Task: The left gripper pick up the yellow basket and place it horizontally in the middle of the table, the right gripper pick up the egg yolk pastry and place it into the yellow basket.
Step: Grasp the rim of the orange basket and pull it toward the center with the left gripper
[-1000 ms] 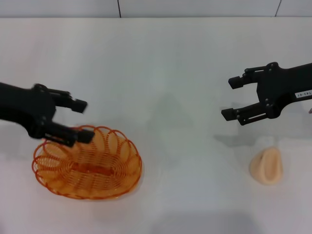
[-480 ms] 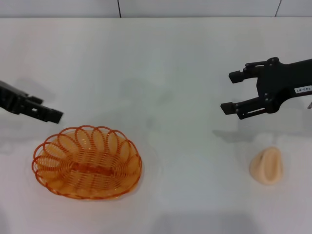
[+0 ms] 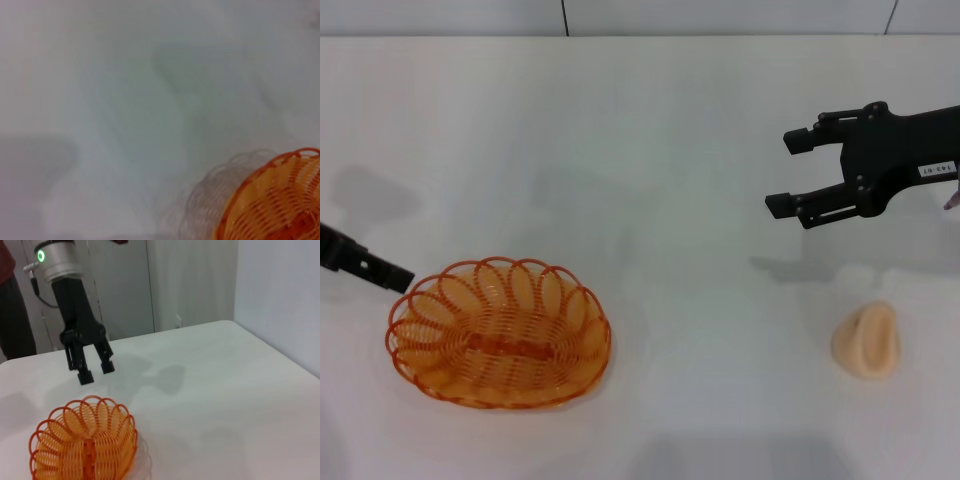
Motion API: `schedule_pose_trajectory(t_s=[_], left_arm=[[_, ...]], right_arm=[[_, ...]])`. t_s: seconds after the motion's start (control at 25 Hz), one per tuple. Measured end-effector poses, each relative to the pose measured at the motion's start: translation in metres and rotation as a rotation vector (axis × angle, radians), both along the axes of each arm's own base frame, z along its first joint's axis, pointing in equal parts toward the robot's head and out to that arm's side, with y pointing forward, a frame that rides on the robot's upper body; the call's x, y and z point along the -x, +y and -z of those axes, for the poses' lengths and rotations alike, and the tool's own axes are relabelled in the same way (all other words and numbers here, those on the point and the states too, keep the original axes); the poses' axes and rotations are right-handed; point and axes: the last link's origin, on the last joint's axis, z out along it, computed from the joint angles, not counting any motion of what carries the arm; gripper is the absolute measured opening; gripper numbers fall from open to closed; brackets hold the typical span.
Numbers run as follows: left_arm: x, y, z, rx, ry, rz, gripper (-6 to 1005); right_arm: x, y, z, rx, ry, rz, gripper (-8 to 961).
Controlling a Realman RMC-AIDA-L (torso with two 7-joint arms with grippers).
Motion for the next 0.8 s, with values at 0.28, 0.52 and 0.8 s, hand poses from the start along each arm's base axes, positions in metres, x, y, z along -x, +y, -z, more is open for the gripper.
schedule_pose_trajectory(t_s=[0.28,0.52,0.8], left_arm=[[0.01,-0.001,0.024,0.063,0.004,-0.019,798],[0.011,-0.001,0.033,0.093,0.024,-0.039,790],[0.013,-0.002,0.032,0.074,0.029,-0.106,781]], right_arm=[[-0.001,0.0,0.001,0.001,0.002,0.005,824],[-0.002,0.0,0.001,0.002,0.004,0.011,822],[-0.001,-0.001,0.001,0.003,0.011,0.007,821]])
